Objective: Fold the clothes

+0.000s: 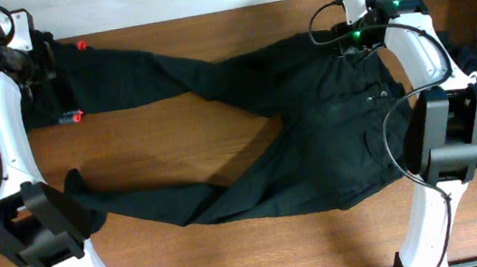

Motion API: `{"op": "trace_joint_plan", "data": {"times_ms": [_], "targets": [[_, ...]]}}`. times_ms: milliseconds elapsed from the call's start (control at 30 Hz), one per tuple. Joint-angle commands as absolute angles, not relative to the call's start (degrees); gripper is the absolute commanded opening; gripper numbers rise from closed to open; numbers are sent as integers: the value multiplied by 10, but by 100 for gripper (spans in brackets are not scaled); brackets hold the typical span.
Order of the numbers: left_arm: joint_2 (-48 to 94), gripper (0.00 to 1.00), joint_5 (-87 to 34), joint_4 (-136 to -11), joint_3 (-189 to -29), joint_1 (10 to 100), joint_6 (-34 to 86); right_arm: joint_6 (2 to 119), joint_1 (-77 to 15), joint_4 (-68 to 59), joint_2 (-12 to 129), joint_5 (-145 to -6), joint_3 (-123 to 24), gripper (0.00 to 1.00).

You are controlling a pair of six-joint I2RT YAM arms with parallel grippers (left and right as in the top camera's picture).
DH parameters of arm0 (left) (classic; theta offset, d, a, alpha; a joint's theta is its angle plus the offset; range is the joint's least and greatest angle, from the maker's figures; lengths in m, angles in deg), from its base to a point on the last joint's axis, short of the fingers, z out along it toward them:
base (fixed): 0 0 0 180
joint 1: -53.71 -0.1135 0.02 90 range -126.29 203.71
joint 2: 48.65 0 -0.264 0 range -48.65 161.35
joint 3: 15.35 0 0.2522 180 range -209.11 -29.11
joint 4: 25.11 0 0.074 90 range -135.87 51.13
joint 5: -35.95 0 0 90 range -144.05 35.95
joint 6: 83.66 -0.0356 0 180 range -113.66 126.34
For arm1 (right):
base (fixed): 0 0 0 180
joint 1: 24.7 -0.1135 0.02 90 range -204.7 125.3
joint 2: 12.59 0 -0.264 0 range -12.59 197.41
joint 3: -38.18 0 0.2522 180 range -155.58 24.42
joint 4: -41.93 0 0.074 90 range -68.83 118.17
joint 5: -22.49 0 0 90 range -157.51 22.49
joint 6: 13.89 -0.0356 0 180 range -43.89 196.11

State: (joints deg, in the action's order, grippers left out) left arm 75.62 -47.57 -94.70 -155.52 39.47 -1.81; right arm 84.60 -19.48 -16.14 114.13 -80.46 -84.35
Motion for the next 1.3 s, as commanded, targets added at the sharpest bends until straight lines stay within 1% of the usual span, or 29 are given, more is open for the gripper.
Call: {"op": "trace_joint_plan", "data": {"times_ms": [0, 33, 67, 100, 133, 233, 300, 367, 567, 733, 767, 833, 867, 900, 1033, 1133, 1167, 1200, 1267], "targets": [[776, 2, -493, -936, -1559, 395, -30, 869, -195, -156, 1144, -792, -852, 91], [777, 9, -493, -933, -1559, 395, -32, 869, -195, -154, 1144, -792, -853, 97], [777, 43, -492, -932, -1559, 395, -37, 876, -194, -153, 1144, -793, -854, 100], [777, 51, -494, -930, -1559, 395, -37, 881, -194, -153, 1144, -792, -854, 99], [777, 52, -494, -928, -1559, 395, -42, 883, -194, -153, 1143, -792, -854, 99], [777, 52, -494, -926, -1559, 395, -52, 883, -194, -161, 1139, -793, -854, 99], [777, 52, -494, -928, -1559, 395, -61, 883, -194, -173, 1136, -793, -854, 99], [777, 49, -497, -928, -1559, 395, -62, 883, -194, -191, 1132, -793, -854, 99], [777, 46, -557, -930, -1559, 395, -62, 883, -194, -250, 1131, -793, -854, 99], [777, 46, -583, -914, -1559, 395, -62, 883, -194, -250, 1126, -793, -854, 99], [777, 47, -589, -909, -1559, 395, -62, 883, -194, -250, 1123, -793, -854, 99], [777, 56, -596, -898, -1559, 395, -62, 883, -194, -250, 1115, -792, -854, 98], [777, 57, -594, -896, -1559, 395, -62, 883, -194, -250, 1110, -792, -854, 99], [777, 56, -592, -897, -1559, 395, -62, 883, -194, -250, 1108, -790, -854, 99], [777, 38, -520, -917, -1559, 399, -62, 883, -194, -255, 1105, -779, -854, 98], [777, 13, -439, -937, -1559, 405, -62, 883, -194, -259, 1105, -775, -854, 99], [777, 7, -423, -944, -1559, 408, -62, 883, -194, -259, 1105, -775, -854, 99], [777, 4, -408, -952, -1559, 412, -62, 883, -194, -260, 1105, -775, -854, 99], [777, 2, -392, -971, -1559, 422, -53, 883, -194, -263, 1105, -773, -854, 99]]}}
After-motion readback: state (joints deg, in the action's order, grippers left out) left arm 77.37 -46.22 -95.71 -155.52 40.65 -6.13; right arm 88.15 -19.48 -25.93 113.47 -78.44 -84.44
